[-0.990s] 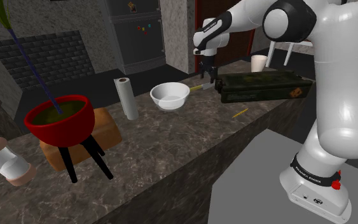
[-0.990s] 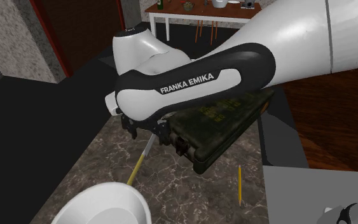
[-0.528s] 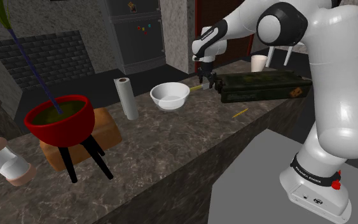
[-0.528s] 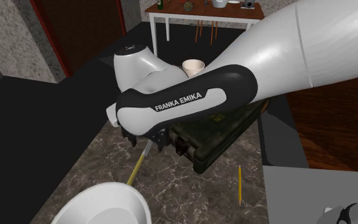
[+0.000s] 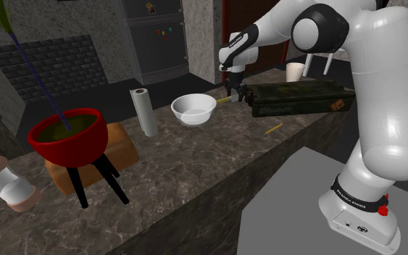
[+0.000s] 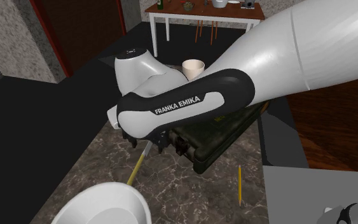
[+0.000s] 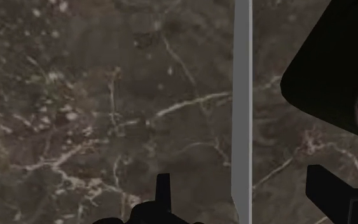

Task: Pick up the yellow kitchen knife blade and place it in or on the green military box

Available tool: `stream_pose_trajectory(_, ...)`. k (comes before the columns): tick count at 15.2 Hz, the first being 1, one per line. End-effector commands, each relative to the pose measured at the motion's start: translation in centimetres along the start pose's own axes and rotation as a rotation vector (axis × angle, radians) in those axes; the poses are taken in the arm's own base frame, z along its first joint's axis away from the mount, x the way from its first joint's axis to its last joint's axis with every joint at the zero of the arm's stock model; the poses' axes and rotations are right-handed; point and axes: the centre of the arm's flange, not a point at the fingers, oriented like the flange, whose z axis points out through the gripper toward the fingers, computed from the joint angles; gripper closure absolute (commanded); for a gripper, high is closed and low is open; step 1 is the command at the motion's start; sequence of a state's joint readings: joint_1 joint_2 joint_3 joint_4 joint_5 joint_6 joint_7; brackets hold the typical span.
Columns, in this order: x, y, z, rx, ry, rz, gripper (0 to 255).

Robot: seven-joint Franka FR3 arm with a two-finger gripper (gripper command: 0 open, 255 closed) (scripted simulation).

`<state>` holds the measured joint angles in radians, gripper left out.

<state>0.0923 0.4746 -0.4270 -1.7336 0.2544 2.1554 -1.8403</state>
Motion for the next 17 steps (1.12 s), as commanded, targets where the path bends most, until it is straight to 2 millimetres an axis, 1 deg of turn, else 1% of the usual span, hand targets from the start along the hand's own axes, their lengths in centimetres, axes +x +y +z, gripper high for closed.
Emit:
stream_pose_trajectory(1,0.0,0.0,0.0,0.000,0.000,0.000,255)
stream_pose_trajectory(10,0.0,0.0,0.0,0.000,0.000,0.000,255)
stream_pose_trajectory(17,0.1,0.0,-3.7,0.000,0.000,0.000,255)
